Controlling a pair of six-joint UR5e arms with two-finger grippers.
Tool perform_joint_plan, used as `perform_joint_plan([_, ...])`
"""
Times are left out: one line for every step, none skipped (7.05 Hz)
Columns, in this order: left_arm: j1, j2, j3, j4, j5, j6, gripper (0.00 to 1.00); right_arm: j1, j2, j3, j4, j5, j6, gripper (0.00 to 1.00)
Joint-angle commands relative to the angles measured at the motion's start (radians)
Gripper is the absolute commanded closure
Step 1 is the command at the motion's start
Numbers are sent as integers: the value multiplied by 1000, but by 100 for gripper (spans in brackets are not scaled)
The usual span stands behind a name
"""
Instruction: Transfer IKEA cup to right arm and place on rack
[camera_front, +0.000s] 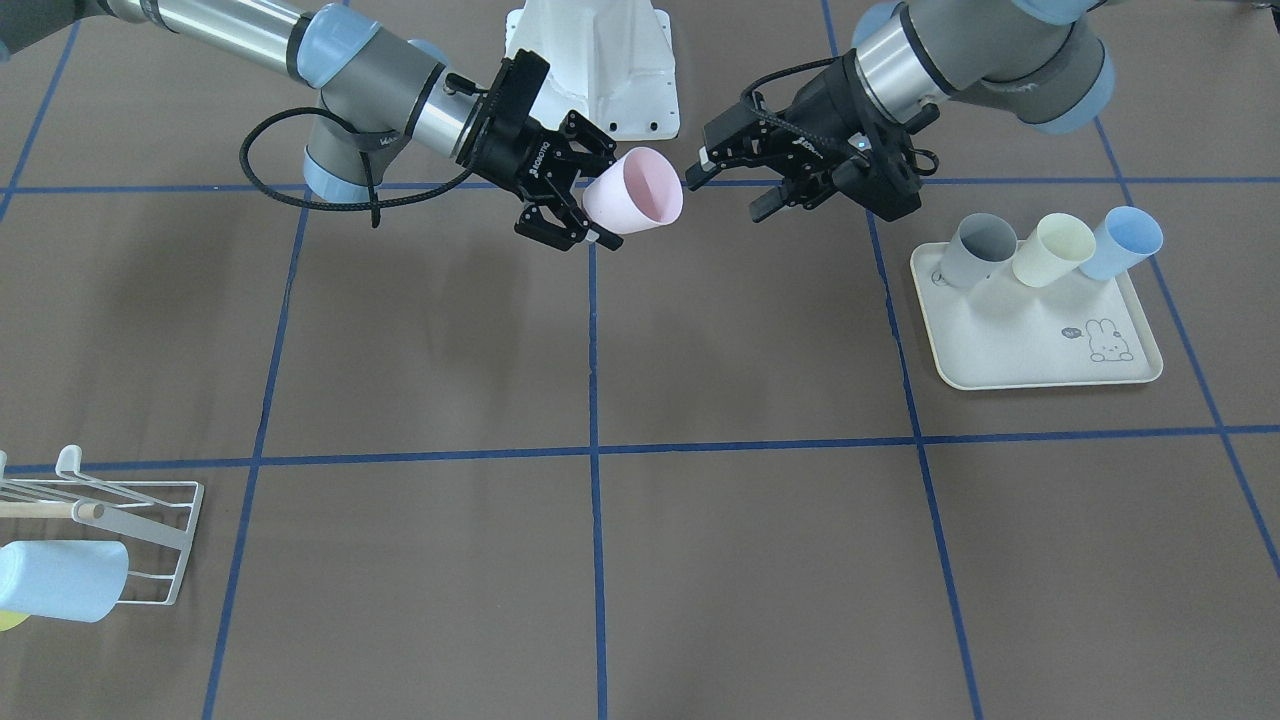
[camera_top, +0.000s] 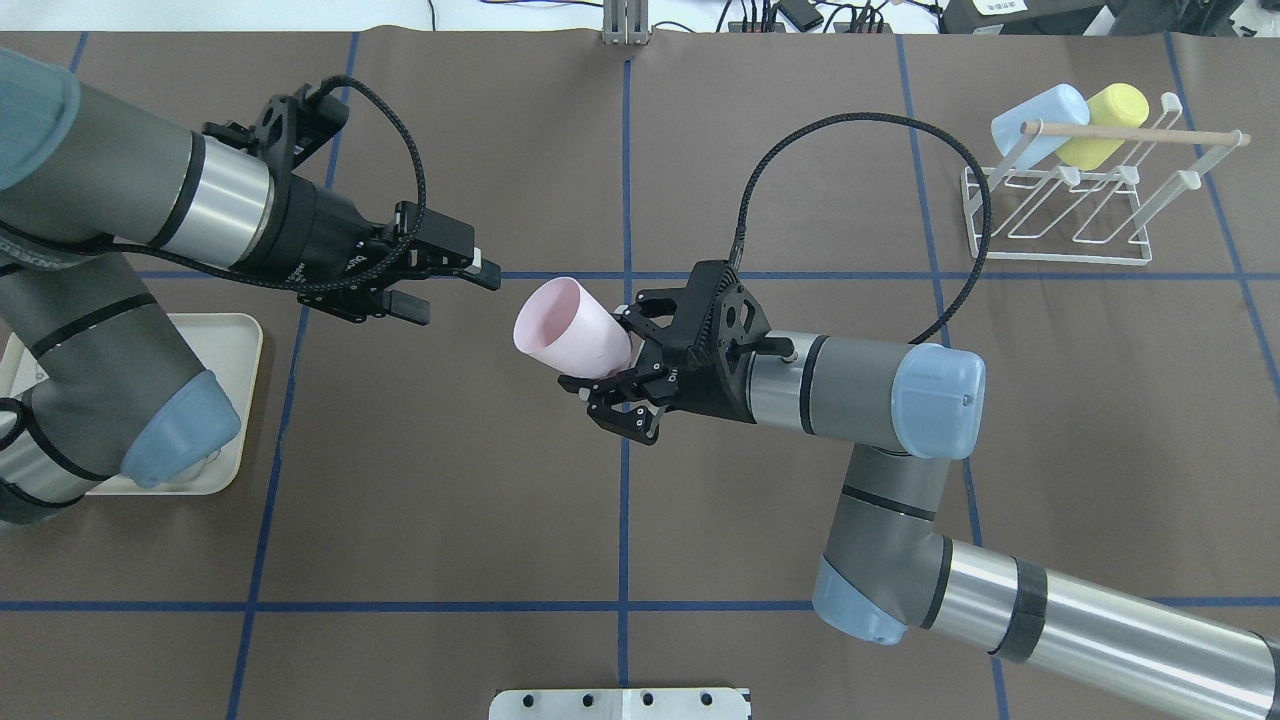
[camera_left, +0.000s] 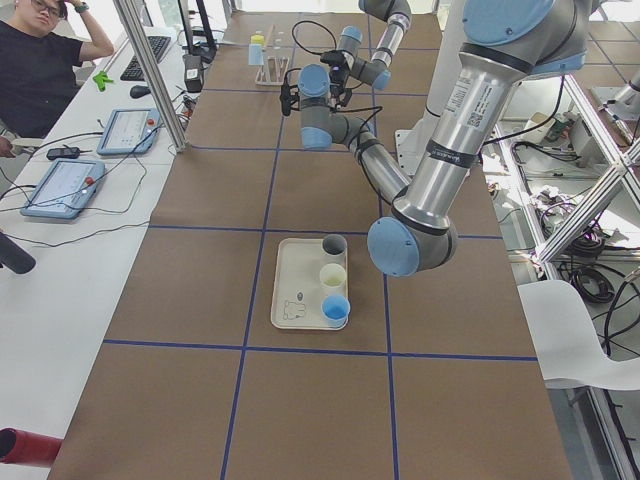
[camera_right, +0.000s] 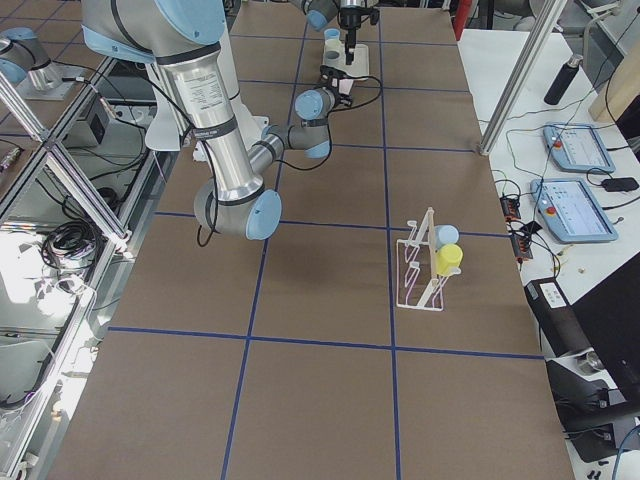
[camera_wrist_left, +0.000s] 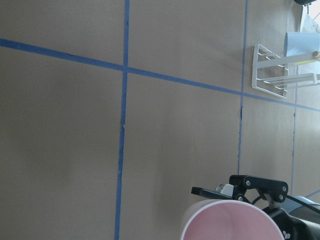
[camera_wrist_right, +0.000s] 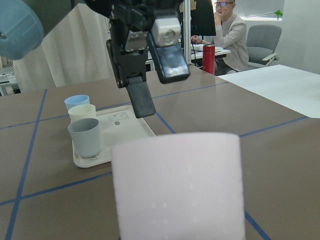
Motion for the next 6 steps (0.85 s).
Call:
perform_joint_plan([-50, 13, -14, 226, 23, 214, 0, 40, -29, 3, -128, 4, -97, 73])
perform_joint_plan([-64, 15, -38, 376, 105, 371, 0, 84, -34, 11, -235, 10, -161, 76])
perform_joint_plan([-74, 13, -70, 573, 202, 532, 0, 123, -32, 11, -321, 8, -233, 78])
perform_joint_plan([-89, 12, -115, 756, 291, 732, 0, 181, -34, 15, -392, 10, -296, 78])
perform_joint_plan([-148, 42, -142, 809, 315, 851, 0, 236, -34, 46, -478, 10, -379, 85])
perform_joint_plan([-172, 118, -185, 805, 313, 937, 0, 287, -34, 119, -632, 10, -474, 86])
